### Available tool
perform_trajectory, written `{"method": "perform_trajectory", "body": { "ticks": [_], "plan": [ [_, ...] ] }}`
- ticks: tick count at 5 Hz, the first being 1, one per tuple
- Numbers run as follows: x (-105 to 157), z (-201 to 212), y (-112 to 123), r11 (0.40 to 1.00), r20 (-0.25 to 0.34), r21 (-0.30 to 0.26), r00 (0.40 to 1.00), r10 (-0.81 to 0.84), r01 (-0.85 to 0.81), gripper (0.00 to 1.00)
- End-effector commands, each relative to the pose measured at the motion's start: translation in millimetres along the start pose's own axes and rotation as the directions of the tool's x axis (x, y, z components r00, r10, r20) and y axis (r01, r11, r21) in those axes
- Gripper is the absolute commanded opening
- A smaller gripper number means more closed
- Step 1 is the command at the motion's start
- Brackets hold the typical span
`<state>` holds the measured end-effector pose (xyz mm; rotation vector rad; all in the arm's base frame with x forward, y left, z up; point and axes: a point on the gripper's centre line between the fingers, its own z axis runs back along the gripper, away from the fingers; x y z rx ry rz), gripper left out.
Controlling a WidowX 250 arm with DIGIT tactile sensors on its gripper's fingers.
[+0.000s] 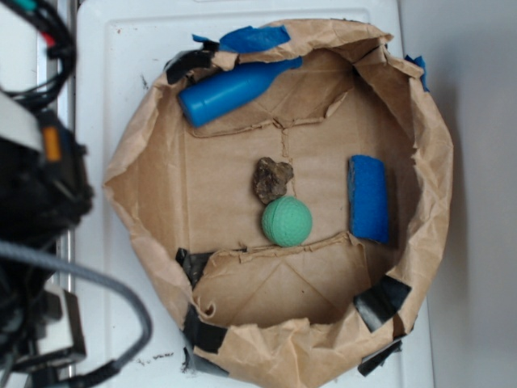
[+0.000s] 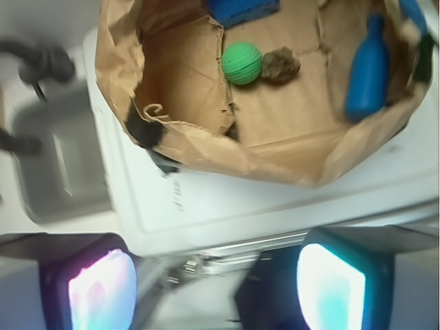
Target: Grab the blue sponge.
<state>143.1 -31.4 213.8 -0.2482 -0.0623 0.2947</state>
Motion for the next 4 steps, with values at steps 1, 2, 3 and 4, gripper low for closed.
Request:
{"method": "perform_trajectory", "body": {
  "ticks": [1, 2, 3, 4],
  "plan": [
    [4.9, 8.7, -5.3, 0.961, 0.018, -0.088, 0.964, 0.266, -0.263, 1.00],
    [4.9, 8.7, -5.3, 0.961, 0.018, -0.088, 0.964, 0.266, -0.263, 1.00],
    [4.9, 8.7, -5.3, 0.961, 0.018, -0.088, 0.964, 0.266, -0.263, 1.00],
    [16.2, 9.5, -3.5, 0.881, 0.148, -0.127, 0.870, 0.471, -0.456, 1.00]
  ]
}}
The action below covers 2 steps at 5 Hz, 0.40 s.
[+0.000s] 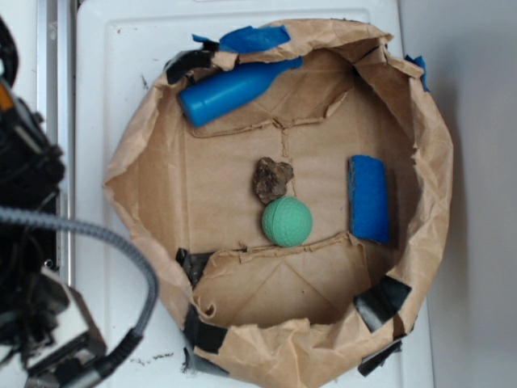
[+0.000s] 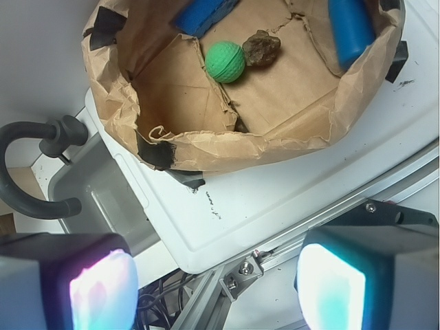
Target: Grab the blue sponge.
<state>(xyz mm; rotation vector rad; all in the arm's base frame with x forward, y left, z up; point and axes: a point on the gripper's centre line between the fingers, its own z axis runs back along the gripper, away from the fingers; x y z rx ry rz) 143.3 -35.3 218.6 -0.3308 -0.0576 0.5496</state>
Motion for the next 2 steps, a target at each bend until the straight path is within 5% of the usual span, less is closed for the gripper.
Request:
{"method": "perform_trajectory", "body": {
  "ticks": [1, 2],
  "plan": [
    [23.8, -6.9, -10.8, 0.955, 0.193, -0.019, 0.936, 0.295, -0.297, 1.00],
    [64.4, -18.9, -21.0, 0.938, 0.185, -0.026, 0.921, 0.344, -0.345, 1.00]
  ]
}}
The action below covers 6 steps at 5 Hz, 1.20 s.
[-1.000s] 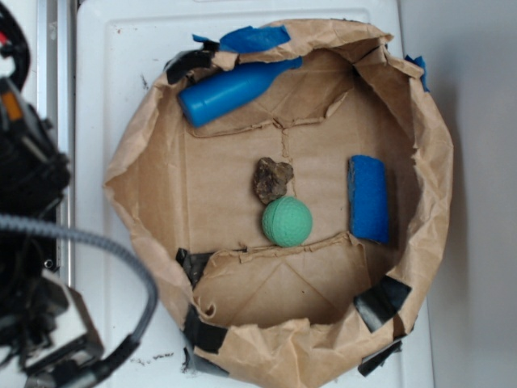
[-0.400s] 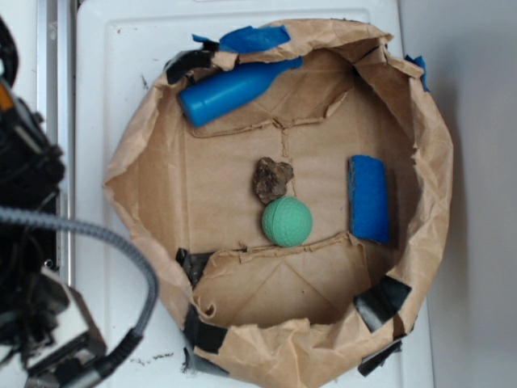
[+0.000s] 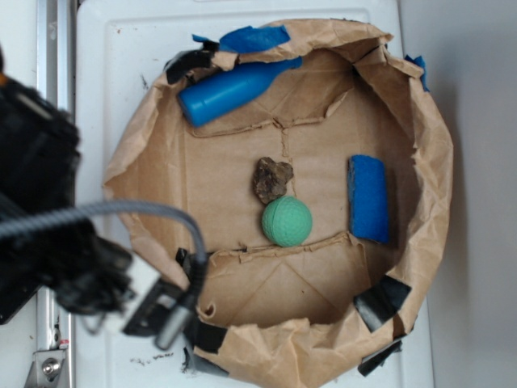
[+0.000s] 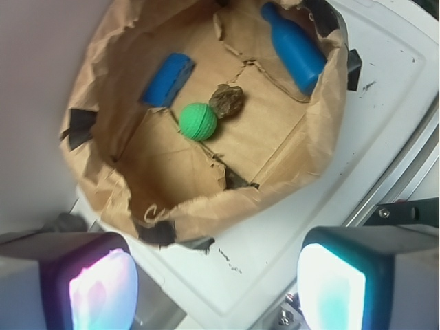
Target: Grab the blue sponge.
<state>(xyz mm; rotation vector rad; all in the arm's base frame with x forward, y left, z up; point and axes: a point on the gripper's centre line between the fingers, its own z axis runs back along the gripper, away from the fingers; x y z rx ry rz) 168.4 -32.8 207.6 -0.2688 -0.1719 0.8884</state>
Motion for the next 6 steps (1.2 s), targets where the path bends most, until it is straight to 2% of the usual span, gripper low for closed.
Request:
{"method": "perform_trajectory", "body": {
  "ticks": [1, 2, 3, 4, 5, 6],
  "plan": [
    [65.2, -29.4, -38.6, 0.997, -0.017, -0.012, 0.997, 0.073, -0.073, 1.00],
    [94.4, -50.1, -44.6, 0.996, -0.061, -0.024, 0.995, 0.080, -0.082, 1.00],
    [105.1, -70.7, -39.2, 0.997, -0.048, -0.037, 0.996, 0.069, -0.071, 1.00],
    [120.3, -86.7, -37.1, 0.997, -0.051, -0.018, 0.996, 0.075, -0.076, 1.00],
    [120.8, -93.3, -39.0, 0.998, -0.051, -0.002, 0.997, 0.056, -0.056, 1.00],
    [123.3, -90.8, -48.2, 0.998, -0.059, -0.013, 0.996, 0.060, -0.060, 1.00]
  ]
}}
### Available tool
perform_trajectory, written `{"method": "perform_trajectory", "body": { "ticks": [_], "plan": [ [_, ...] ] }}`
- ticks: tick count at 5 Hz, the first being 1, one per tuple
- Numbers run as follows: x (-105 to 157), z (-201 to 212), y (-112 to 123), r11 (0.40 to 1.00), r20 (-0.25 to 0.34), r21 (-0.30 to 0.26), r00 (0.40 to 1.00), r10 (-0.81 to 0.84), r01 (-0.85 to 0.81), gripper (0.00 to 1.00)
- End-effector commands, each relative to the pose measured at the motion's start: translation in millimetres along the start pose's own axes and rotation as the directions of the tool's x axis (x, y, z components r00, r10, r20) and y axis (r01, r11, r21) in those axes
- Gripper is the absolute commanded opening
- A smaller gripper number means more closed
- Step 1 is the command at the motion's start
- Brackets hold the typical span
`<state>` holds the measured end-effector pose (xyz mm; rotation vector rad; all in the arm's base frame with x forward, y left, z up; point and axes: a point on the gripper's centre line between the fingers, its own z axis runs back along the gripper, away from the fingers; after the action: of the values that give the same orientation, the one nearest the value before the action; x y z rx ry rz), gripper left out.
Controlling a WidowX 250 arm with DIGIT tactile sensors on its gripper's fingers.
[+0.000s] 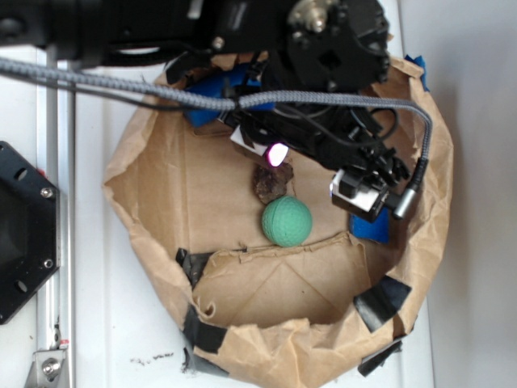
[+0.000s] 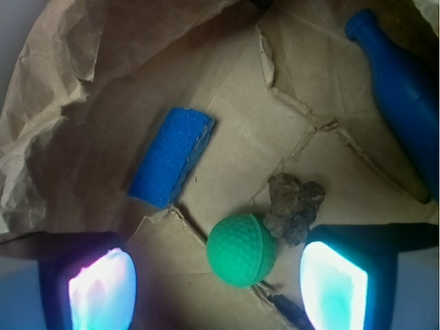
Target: Grab the blue sponge.
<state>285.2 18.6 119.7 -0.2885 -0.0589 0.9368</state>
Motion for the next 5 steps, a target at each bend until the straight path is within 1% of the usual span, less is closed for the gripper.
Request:
{"method": "perform_trajectory", "body": {
  "ticks": [1, 2, 3, 4, 5],
  "plan": [
    [13.2, 19.4, -24.1, 0.997, 0.060, -0.072, 0.998, -0.031, 0.035, 1.00],
    [14.0, 13.3, -33.7, 0.985, 0.090, -0.118, 0.989, -0.117, 0.127, 1.00],
    [13.6, 9.5, -36.0, 0.983, 0.104, -0.112, 0.985, -0.136, 0.148, 1.00],
    [5.1, -1.8, -24.7, 0.980, 0.102, -0.062, 0.978, -0.183, 0.190, 1.00],
    [3.9, -18.9, -9.4, 0.978, 0.085, -0.002, 0.975, -0.206, 0.207, 1.00]
  ]
}}
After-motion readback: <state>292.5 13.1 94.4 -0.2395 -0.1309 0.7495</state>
